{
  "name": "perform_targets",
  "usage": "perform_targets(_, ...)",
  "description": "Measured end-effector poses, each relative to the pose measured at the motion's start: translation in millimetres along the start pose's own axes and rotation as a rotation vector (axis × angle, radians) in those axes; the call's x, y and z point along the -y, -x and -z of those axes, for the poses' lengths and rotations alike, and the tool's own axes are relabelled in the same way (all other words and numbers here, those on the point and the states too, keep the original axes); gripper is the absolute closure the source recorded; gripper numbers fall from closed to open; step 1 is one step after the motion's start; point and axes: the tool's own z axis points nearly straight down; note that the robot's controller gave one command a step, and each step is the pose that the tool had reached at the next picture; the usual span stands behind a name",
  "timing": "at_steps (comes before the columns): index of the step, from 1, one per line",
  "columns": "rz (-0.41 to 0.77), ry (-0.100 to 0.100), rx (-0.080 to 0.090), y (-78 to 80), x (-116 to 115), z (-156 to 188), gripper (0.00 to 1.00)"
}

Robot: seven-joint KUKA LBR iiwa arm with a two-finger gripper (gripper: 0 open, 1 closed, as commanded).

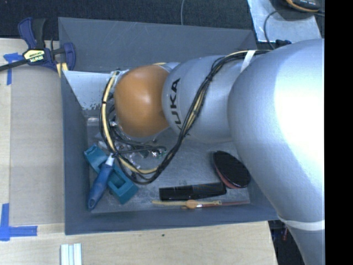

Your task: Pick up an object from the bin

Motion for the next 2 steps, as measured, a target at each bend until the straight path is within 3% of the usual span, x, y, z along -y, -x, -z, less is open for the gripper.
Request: perform_targets(2, 0.002, 0.004, 0.001, 0.8, -2.8, -0.7, 0.00)
